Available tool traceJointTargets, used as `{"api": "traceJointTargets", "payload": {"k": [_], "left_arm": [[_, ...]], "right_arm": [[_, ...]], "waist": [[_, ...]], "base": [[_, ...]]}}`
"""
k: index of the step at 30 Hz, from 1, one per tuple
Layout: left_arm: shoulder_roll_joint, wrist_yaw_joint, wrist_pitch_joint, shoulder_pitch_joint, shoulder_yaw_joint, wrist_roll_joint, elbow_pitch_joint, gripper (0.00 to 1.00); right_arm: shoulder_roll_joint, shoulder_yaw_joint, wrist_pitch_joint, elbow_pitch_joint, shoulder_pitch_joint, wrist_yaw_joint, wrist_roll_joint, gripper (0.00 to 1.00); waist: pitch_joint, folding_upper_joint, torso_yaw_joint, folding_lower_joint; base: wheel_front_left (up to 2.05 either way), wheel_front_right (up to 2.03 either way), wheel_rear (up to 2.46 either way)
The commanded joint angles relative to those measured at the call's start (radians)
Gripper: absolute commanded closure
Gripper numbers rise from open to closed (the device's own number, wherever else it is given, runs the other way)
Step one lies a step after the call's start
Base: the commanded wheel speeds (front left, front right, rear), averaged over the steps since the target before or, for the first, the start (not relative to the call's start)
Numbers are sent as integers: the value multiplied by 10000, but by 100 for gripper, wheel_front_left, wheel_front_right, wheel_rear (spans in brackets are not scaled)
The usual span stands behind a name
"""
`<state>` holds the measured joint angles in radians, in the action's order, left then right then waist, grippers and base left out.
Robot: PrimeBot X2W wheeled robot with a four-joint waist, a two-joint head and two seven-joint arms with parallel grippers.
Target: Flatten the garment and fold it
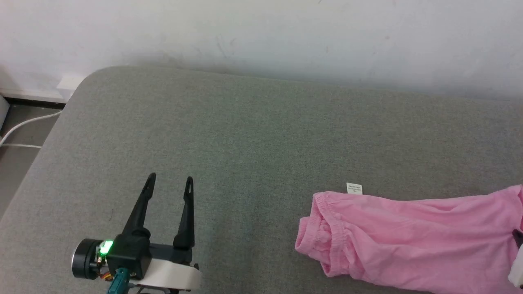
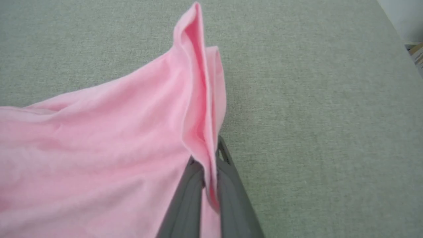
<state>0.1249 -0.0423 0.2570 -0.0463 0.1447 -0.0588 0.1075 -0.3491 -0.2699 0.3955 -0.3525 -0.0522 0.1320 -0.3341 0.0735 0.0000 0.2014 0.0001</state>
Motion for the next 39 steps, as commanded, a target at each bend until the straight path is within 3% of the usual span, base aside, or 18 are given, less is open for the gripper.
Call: {"api": "traceJointTargets", "payload": {"k": [1,9,16,21,30,39], "left_arm": [[-52,106,47,-185,-61,84,-44,0],[-142,291,47,-438,-179,128,-127,0],[-222,415,47,-505,-209,183,-119,0],[-282,480,47,-506,-212,206,-115,0],[-383,527,47,-411,-252,210,-109,0],[-481,584,47,-229,-240,227,-186,0]], "right_arm": [[132,-101,9,132,39,-13,134,100],[723,511,706,2154,645,-13,139,100],[1108,2041,1702,4393,1123,-13,-437,100],[1308,3139,1978,5125,915,-13,-706,100],[2128,4508,2016,4826,-20,-13,-717,100],[2546,5177,1562,2509,-818,-13,-35,100]], "waist": [[-82,0,-72,-1],[-381,0,-202,-1],[-519,0,-121,-1],[-525,0,70,-1],[-324,0,541,-1],[-50,0,1073,-1]], "base": [[0,0,0],[0,0,0],[0,0,0],[0,0,0],[0,0,0],[0,0,0]]}}
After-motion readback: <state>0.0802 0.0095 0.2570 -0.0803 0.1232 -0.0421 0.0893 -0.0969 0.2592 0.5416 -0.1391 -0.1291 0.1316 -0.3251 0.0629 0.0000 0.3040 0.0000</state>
